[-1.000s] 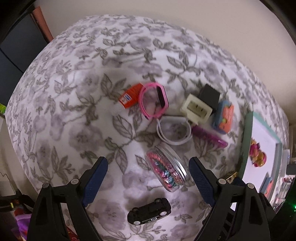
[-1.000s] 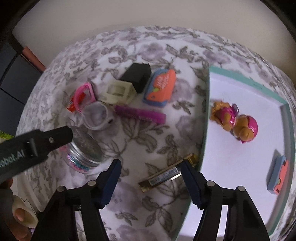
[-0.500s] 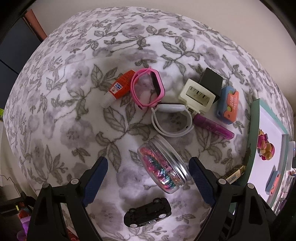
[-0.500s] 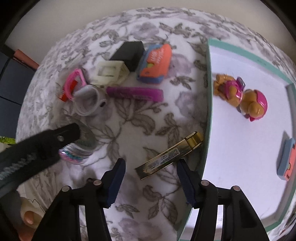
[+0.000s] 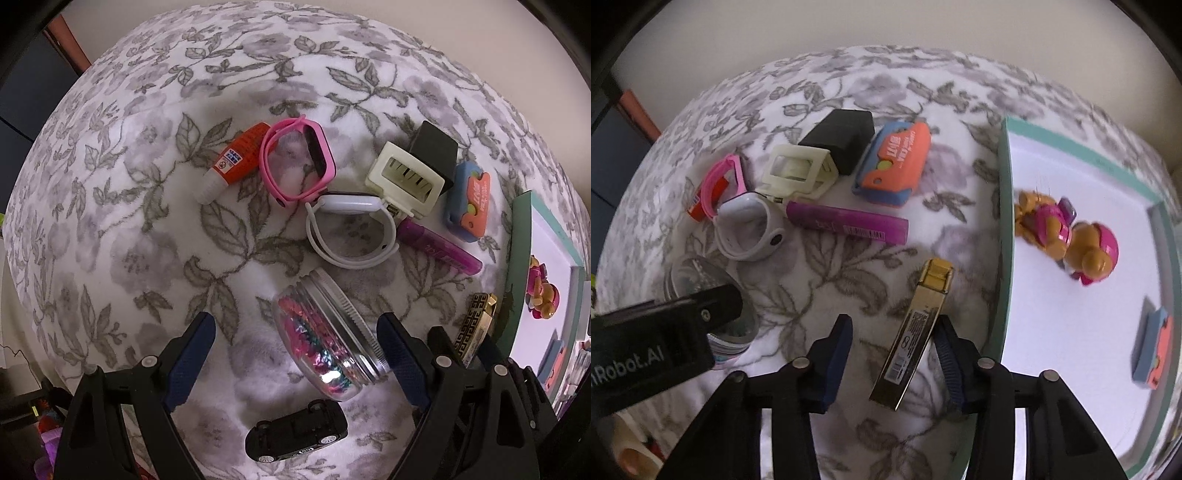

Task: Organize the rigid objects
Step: 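Grasp the glass jar with the left tool while the right tool grasps the gold harmonica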

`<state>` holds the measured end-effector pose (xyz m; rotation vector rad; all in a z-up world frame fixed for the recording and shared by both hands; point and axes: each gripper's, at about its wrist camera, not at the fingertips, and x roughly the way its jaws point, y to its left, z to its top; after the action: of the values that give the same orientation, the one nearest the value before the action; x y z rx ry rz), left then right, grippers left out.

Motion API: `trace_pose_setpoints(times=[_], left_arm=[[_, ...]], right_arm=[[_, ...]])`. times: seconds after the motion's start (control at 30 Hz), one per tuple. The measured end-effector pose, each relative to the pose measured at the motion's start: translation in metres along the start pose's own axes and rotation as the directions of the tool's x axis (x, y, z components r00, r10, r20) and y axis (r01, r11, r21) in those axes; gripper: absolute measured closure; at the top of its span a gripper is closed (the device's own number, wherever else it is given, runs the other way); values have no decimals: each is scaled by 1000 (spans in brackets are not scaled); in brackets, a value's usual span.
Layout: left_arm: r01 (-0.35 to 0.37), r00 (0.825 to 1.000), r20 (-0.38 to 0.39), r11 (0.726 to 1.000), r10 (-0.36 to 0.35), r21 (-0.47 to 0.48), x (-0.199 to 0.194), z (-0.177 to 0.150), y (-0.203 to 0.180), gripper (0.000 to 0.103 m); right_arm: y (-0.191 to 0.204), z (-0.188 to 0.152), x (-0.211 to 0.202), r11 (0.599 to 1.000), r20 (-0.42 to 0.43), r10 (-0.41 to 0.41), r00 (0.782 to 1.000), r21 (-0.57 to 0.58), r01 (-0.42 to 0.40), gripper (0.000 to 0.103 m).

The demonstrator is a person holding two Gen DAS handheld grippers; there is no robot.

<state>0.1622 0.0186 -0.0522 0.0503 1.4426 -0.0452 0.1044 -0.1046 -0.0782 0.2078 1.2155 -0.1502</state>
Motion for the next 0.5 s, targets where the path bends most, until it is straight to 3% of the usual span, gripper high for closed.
trace_pose_setpoints(times=[0.1,0.17,0.2,0.33,0.5], left_arm=[[-3,1000,11,1000,3,6,1,-1,-3,23],[-1,1000,15,1000,0,12,-2,-1,-8,45],[7,1000,12,1000,-7,19,-1,-1,-9,50],[4,1000,12,999,-4,42,-2,-2,-16,53],[14,999,31,999,-15,40,-8,-2,-20,62]], right_arm=[[-1,0,0,1000,-5,-12,1000,7,12,72],[-8,1,-1,1000,-11,1,1000,23,-1,77],[-14,4,-3,1000,-15,8,1000,30,-8,79],[-24,5,-7,998,-19,35,999,56,-34,86],[-31,2,-17,995,-18,74,997,68,-73,86]])
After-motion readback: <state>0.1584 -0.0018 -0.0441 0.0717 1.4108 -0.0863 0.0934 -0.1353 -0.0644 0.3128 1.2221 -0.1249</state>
